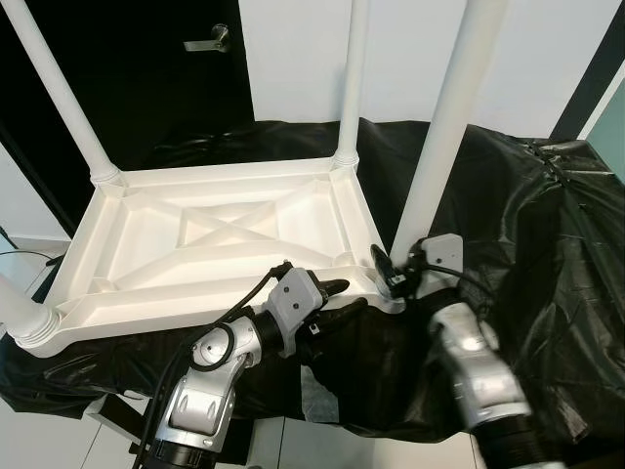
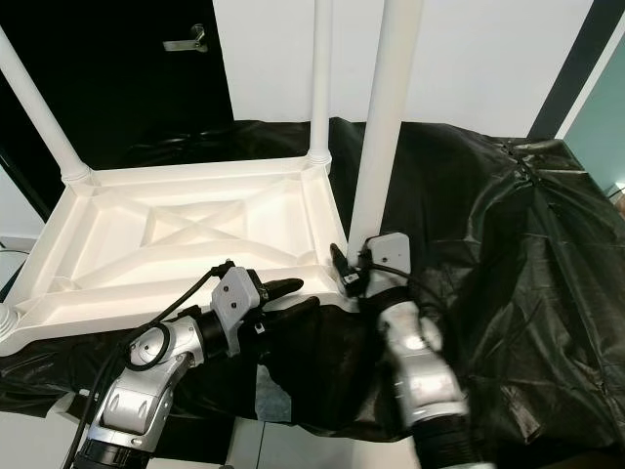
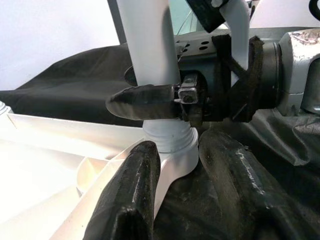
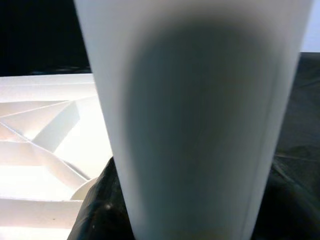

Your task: Building children table

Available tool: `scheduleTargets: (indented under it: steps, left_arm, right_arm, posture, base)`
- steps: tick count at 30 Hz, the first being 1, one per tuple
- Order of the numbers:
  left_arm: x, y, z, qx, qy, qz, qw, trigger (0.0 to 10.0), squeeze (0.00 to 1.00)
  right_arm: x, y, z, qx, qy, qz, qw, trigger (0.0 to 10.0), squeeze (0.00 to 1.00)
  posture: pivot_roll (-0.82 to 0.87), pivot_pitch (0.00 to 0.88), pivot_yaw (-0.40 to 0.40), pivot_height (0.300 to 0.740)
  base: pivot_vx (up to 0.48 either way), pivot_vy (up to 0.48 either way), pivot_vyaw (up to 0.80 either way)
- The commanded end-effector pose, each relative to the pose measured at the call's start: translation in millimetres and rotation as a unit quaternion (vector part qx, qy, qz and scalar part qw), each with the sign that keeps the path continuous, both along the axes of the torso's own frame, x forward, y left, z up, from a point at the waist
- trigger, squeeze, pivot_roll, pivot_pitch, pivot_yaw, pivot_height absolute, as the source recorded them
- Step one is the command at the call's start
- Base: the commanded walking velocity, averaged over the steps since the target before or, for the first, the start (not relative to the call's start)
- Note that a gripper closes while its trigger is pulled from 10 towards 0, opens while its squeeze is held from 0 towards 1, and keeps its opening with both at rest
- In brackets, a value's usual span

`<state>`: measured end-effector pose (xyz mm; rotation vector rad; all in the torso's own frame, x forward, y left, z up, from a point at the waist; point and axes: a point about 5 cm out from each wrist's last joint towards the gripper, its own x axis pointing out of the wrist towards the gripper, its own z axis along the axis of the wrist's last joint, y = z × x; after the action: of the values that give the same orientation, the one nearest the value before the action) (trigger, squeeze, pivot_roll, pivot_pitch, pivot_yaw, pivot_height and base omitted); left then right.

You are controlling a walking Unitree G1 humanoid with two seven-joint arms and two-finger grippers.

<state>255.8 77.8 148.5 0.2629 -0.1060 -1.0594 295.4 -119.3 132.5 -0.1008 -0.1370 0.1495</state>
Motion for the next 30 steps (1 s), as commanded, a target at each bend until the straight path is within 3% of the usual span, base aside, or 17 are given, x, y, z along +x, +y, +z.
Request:
scheduleTargets:
  steps: [1, 5, 13, 14, 19, 23, 24, 26, 27, 30]
  left_arm:
    - [4.7, 3.5, 1, -0.013, -0.006, 0.055, 0.998, 10.0, 0.00]
    - [5.8, 1.5, 2, -0.015, -0.008, 0.052, 0.999, 10.0, 0.00]
    - [6.3, 1.9, 2, -0.013, -0.009, 0.050, 0.999, 10.0, 0.00]
    - [6.6, 2.1, 2, -0.012, -0.009, 0.051, 0.999, 10.0, 0.00]
    - [6.8, 2.0, 2, -0.012, -0.010, 0.053, 0.998, 10.0, 0.00]
    - [6.8, 2.7, 2, -0.011, -0.011, 0.054, 0.998, 10.0, 0.00]
    - [6.8, 3.1, 1, -0.010, -0.011, 0.053, 0.998, 10.0, 0.00]
    - [6.6, 3.7, 1, -0.010, -0.012, 0.052, 0.999, 10.0, 0.00]
    - [6.4, 4.1, 1, -0.009, -0.012, 0.051, 0.999, 10.0, 0.00]
    - [5.7, 3.9, 0, -0.008, -0.011, 0.046, 0.999, 10.0, 0.00]
  right_arm:
    - [-4.0, -0.4, -14, 0.000, 0.036, -0.051, 0.998, 10.0, 0.00]
    - [-5.6, 7.7, -10, 0.014, 0.027, -0.026, 0.999, 10.0, 0.00]
    - [-7.1, 1.0, -8, 0.010, 0.024, -0.032, 0.999, 10.0, 0.03]
    - [-7.2, -1.2, -7, 0.009, 0.023, -0.031, 0.999, 10.0, 1.00]
    - [-8.0, -8.3, -4, 0.005, 0.017, -0.008, 1.000, 10.0, 1.00]
    - [-9.6, -24.8, -1, -0.014, 0.003, 0.063, 0.998, 10.0, 1.00]
    - [-9.3, -28.1, -1, -0.020, 0.003, 0.076, 0.997, 10.0, 0.89]
    - [-8.0, -32.0, 0, -0.021, 0.006, 0.092, 0.995, 10.0, 0.89]
    - [-6.3, -34.2, 1, -0.030, 0.007, 0.116, 0.993, 10.0, 0.00]
    - [0.6, -35.8, 2, -0.049, 0.017, 0.181, 0.982, 10.0, 0.00]
  posture:
    - [0.05, 0.000, -0.012, 0.740]
    - [0.04, 0.000, -0.007, 0.740]
    - [0.04, 0.000, -0.011, 0.740]
    - [0.04, 0.000, -0.015, 0.740]
    - [0.05, 0.000, -0.018, 0.740]
    - [0.04, 0.000, -0.019, 0.740]
    - [0.04, 0.000, -0.017, 0.740]
    - [0.04, 0.000, -0.015, 0.740]
    - [0.04, 0.000, -0.014, 0.740]
    - [0.04, 0.000, -0.010, 0.740]
  base:
    - [0.000, 0.000, 0.00]
    - [0.000, 0.000, 0.00]
    - [0.000, 0.000, 0.00]
    - [0.000, 0.000, 0.00]
    - [0.000, 0.000, 0.00]
    - [0.000, 0.000, 0.00]
    - [0.000, 0.000, 0.00]
    - [0.000, 0.000, 0.00]
    - [0.000, 0.000, 0.00]
    - [0.000, 0.000, 0.00]
